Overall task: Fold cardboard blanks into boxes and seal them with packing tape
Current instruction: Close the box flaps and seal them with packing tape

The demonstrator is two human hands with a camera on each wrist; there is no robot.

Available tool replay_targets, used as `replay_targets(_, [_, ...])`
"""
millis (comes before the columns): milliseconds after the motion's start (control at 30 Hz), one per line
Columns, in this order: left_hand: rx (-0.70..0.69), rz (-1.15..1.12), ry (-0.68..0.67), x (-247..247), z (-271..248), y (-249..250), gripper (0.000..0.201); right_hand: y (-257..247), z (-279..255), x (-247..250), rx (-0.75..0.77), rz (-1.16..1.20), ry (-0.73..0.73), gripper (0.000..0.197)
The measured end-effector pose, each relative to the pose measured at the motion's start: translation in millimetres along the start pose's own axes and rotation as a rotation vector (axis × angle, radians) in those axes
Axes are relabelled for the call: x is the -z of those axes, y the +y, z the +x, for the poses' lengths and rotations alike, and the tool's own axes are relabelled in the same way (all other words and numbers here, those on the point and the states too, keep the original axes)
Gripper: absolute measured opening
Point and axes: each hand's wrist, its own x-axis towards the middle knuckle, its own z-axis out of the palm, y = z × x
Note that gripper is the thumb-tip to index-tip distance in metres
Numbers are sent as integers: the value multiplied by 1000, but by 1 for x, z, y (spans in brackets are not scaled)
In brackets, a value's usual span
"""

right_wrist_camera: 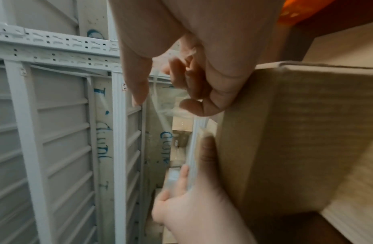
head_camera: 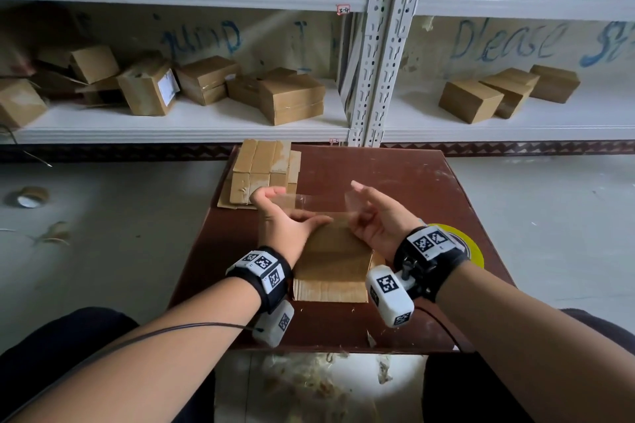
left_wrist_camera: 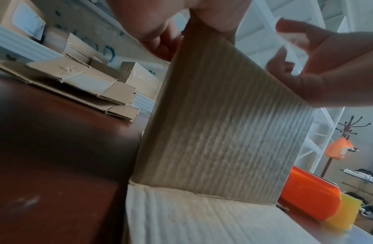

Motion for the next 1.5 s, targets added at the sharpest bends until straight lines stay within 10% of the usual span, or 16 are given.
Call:
replay_targets(267, [65, -42, -29, 7, 0, 15, 87, 11, 17, 18, 67, 26, 14, 36])
replay_targets(533, [403, -321, 85, 35, 21, 37, 15, 9, 13, 18, 58, 59, 64, 34])
replay_targets(967, [766, -409, 310, 53, 9, 6, 15, 7, 20, 19, 1, 106, 144, 35])
replay_targets(1500, [818, -524, 399, 59, 28, 3, 19, 5, 20, 20, -59, 89, 132, 25])
